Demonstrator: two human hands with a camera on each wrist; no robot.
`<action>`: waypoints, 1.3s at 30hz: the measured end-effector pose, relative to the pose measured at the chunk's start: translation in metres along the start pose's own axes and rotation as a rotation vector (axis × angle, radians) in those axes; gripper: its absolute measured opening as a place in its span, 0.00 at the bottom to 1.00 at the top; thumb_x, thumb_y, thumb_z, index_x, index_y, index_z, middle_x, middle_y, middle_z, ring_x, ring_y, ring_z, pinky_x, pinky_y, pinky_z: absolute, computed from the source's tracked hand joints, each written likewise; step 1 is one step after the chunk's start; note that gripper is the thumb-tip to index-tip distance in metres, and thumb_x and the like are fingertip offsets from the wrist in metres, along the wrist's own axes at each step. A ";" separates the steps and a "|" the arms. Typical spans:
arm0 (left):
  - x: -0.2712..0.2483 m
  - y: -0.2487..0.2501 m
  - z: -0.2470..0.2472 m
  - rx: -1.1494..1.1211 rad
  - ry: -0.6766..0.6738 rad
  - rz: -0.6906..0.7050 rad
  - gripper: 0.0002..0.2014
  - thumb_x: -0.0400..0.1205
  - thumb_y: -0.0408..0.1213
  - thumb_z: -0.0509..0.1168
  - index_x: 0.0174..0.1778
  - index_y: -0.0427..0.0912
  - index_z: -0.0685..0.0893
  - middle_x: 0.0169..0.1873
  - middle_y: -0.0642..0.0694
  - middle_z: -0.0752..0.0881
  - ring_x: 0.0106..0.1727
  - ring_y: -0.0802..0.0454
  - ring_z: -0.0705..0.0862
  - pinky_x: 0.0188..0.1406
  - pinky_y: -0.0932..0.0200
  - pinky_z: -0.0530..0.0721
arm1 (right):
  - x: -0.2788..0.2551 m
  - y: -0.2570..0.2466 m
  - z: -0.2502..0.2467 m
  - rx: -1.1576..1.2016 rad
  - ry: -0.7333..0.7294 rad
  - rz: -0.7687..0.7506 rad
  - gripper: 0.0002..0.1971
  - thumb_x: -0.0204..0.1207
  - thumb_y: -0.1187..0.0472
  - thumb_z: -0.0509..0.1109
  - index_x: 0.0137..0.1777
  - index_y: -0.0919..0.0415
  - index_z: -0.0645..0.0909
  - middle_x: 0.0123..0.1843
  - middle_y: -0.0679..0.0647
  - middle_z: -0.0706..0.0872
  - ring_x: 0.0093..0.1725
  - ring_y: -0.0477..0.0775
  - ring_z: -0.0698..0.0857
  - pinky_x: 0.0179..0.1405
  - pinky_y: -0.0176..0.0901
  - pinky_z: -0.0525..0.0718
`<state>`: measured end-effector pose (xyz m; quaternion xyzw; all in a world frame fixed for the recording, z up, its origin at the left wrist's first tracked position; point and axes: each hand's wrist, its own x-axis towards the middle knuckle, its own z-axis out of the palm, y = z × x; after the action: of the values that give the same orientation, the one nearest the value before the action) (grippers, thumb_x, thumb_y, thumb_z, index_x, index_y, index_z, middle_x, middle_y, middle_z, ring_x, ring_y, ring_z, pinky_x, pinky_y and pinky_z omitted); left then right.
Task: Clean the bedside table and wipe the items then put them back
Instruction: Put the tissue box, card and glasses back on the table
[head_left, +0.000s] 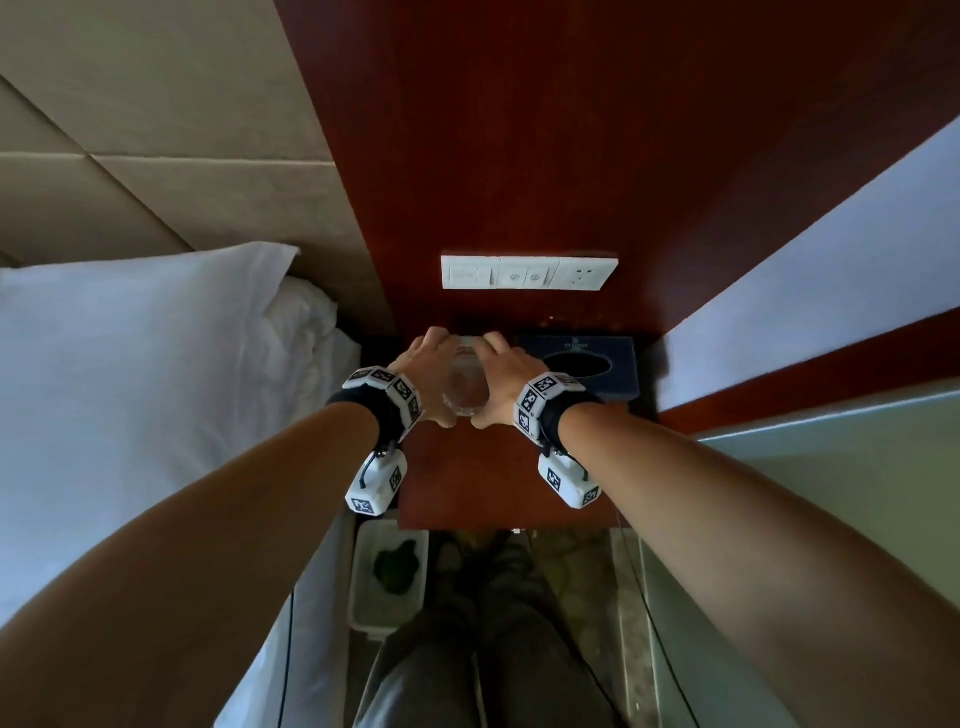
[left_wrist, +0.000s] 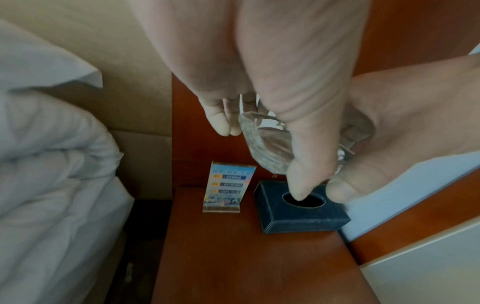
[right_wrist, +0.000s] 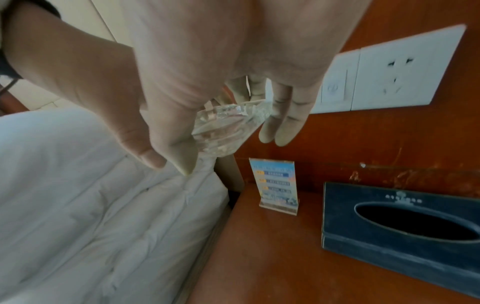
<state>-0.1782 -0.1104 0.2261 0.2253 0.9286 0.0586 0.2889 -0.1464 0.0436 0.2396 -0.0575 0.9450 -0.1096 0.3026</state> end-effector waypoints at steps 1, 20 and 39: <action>0.007 -0.003 0.010 0.008 -0.012 -0.002 0.59 0.57 0.54 0.84 0.82 0.44 0.61 0.74 0.46 0.62 0.75 0.43 0.68 0.70 0.48 0.80 | 0.008 0.003 0.008 0.000 -0.015 0.003 0.55 0.55 0.44 0.86 0.79 0.53 0.59 0.76 0.47 0.61 0.66 0.60 0.78 0.56 0.56 0.85; 0.119 -0.059 0.181 -0.116 -0.037 -0.120 0.56 0.57 0.48 0.85 0.80 0.46 0.64 0.76 0.48 0.63 0.74 0.43 0.70 0.69 0.51 0.77 | 0.141 0.051 0.170 0.049 -0.064 0.006 0.57 0.59 0.50 0.86 0.83 0.56 0.53 0.80 0.50 0.54 0.73 0.61 0.68 0.65 0.55 0.81; 0.153 -0.089 0.249 -0.077 0.028 -0.093 0.59 0.53 0.52 0.85 0.80 0.47 0.62 0.75 0.47 0.65 0.74 0.41 0.68 0.69 0.40 0.77 | 0.180 0.057 0.228 0.002 -0.004 0.020 0.57 0.59 0.48 0.84 0.84 0.57 0.54 0.82 0.55 0.56 0.79 0.61 0.60 0.74 0.61 0.70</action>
<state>-0.1844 -0.1254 -0.0790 0.1696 0.9391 0.0839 0.2868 -0.1614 0.0284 -0.0554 -0.0477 0.9449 -0.1073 0.3056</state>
